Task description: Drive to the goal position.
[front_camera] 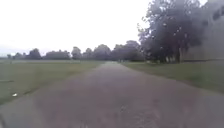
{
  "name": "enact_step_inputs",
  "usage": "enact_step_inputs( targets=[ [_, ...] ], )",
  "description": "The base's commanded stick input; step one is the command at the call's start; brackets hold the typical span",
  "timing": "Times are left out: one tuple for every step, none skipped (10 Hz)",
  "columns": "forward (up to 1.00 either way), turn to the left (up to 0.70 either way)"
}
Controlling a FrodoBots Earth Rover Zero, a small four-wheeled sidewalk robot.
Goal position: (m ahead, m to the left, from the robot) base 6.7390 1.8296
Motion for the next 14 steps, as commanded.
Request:
enact_step_inputs(
  targets=[
    [1.0,-0.14],
    [1.0,-0.06],
    [1.0,-0.26],
    [1.0,-0.22],
    [1.0,-0.18],
    [1.0,-0.14],
    [1.0,-0.1],
    [1.0,-0.06],
    [1.0,-0.02],
    [1.0,0.0],
    [1.0,0.0],
    [1.0,0.0],
    [1.0,0.0],
    [1.0,0.0]
  ],
)
